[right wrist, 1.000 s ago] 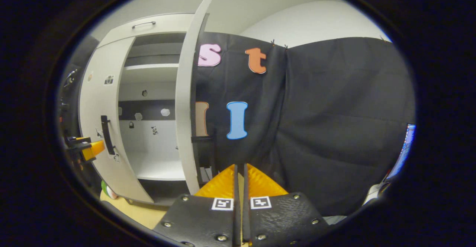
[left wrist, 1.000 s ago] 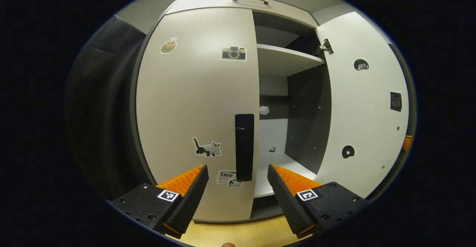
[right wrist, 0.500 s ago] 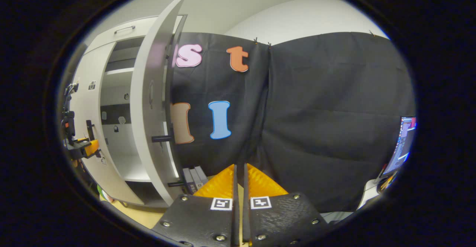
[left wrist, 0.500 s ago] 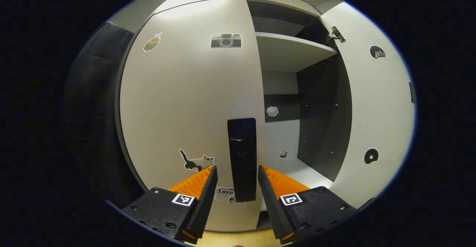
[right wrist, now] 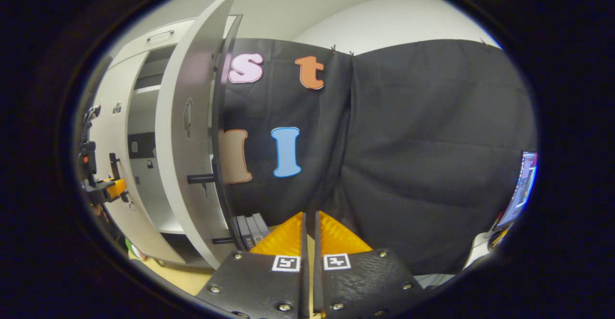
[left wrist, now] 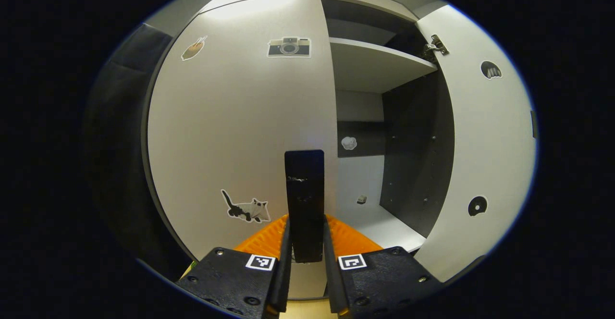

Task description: Open the right door of the double-door shoe cabinet with the right hand, and open the left door with the left hand.

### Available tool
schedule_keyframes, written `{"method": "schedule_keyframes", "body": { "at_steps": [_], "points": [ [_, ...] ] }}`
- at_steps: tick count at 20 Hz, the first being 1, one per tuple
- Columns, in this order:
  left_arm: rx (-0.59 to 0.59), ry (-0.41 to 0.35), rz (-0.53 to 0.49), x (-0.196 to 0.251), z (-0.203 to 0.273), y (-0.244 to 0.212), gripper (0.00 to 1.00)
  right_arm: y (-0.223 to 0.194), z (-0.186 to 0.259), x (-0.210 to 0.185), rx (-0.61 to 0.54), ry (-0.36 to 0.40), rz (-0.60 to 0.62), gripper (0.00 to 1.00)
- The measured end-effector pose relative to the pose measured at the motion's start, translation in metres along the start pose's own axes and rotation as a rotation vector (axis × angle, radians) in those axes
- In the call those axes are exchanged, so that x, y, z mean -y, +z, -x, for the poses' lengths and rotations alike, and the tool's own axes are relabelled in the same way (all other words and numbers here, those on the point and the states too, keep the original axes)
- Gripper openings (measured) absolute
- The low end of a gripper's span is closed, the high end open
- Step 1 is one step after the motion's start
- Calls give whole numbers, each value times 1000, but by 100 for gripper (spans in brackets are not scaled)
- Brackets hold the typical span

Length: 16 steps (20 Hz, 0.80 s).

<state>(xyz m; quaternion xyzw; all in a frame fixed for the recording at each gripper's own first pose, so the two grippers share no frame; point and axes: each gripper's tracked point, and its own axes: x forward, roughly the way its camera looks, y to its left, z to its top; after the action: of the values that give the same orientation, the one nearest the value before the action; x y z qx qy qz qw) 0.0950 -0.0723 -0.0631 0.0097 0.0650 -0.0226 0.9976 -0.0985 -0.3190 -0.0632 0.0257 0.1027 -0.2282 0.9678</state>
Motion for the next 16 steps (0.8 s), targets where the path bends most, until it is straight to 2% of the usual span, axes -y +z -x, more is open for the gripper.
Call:
{"method": "schedule_keyframes", "body": {
  "at_steps": [8,16],
  "points": [
    [-13,-55,16,0,19,-2,23,-5,3,-4,-12,3,-32,4],
    [-9,-113,27,-8,58,-5,22,-9,15,-9,-26,-2,-44,4]
  ]
}}
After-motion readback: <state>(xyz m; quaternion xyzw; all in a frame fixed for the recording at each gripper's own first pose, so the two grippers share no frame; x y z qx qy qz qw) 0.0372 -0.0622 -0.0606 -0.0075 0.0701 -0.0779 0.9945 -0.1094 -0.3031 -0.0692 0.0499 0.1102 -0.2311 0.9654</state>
